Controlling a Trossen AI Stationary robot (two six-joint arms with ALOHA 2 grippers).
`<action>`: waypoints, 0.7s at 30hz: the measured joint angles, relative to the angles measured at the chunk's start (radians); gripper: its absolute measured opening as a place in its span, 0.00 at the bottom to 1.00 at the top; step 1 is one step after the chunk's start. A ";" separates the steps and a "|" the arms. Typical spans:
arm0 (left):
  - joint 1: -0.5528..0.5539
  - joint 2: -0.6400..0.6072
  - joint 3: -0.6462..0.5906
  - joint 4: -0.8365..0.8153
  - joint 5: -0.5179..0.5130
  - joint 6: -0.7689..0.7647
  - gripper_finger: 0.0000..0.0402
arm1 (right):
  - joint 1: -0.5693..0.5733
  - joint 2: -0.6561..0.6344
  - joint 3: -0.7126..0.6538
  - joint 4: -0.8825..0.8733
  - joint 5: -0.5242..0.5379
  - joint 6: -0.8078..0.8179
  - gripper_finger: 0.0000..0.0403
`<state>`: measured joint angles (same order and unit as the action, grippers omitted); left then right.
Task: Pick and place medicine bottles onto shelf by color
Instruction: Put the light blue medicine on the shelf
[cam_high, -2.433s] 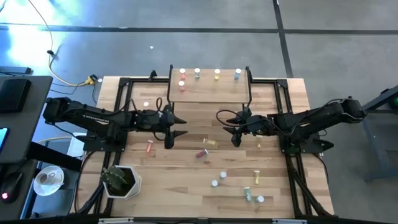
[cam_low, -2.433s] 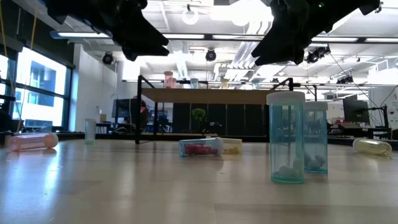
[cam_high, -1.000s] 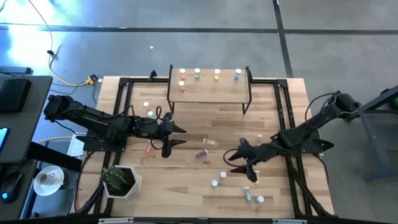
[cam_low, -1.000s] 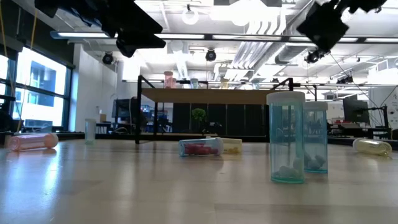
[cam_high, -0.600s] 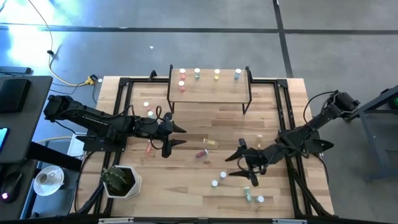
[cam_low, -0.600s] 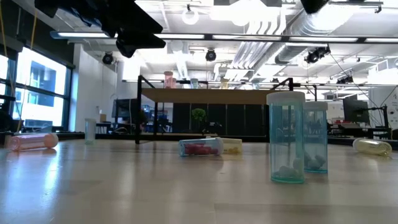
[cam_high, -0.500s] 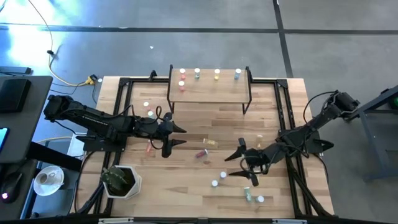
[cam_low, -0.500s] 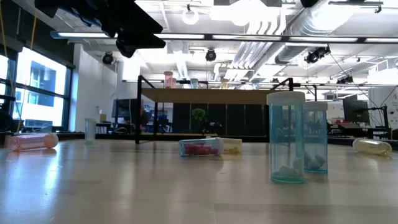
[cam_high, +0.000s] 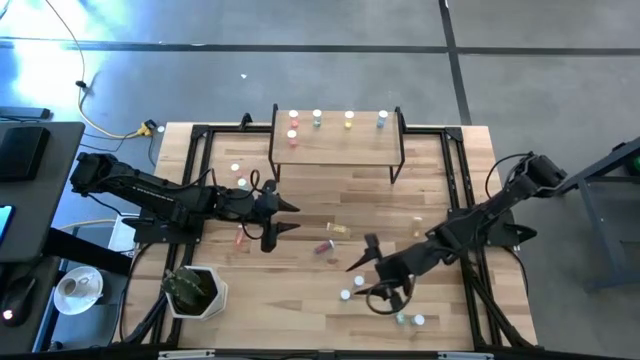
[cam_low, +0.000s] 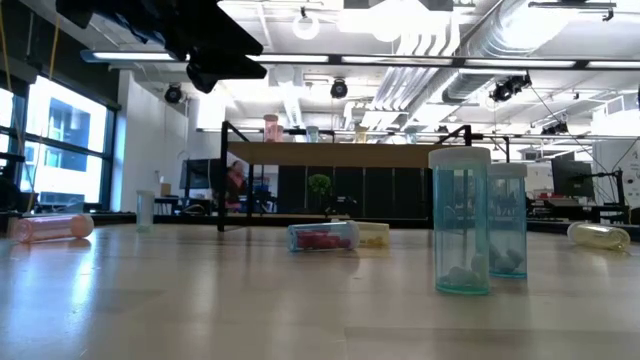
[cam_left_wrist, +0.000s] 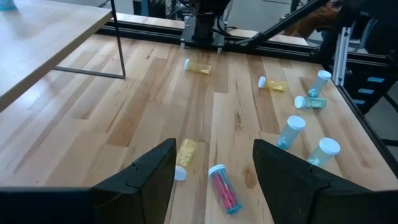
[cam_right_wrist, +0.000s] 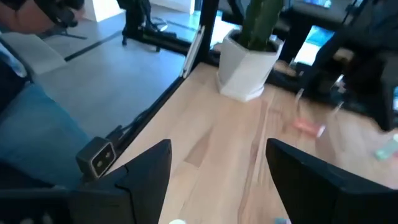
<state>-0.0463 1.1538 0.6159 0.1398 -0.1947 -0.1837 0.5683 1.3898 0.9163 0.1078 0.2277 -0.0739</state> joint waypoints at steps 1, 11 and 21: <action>0.000 0.000 0.000 0.000 0.000 0.000 0.51 | -0.003 0.011 0.001 -0.002 -0.012 0.016 0.63; 0.000 0.000 0.000 0.000 0.005 -0.042 0.51 | -0.018 0.158 0.005 0.004 -0.081 0.171 0.63; 0.000 0.000 0.000 0.000 0.003 -0.046 0.51 | -0.018 0.289 0.005 0.046 -0.100 0.215 0.63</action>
<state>-0.0463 1.1538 0.6159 0.1396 -0.1920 -0.2299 0.5503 1.6784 0.9211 0.1541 0.1280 0.1414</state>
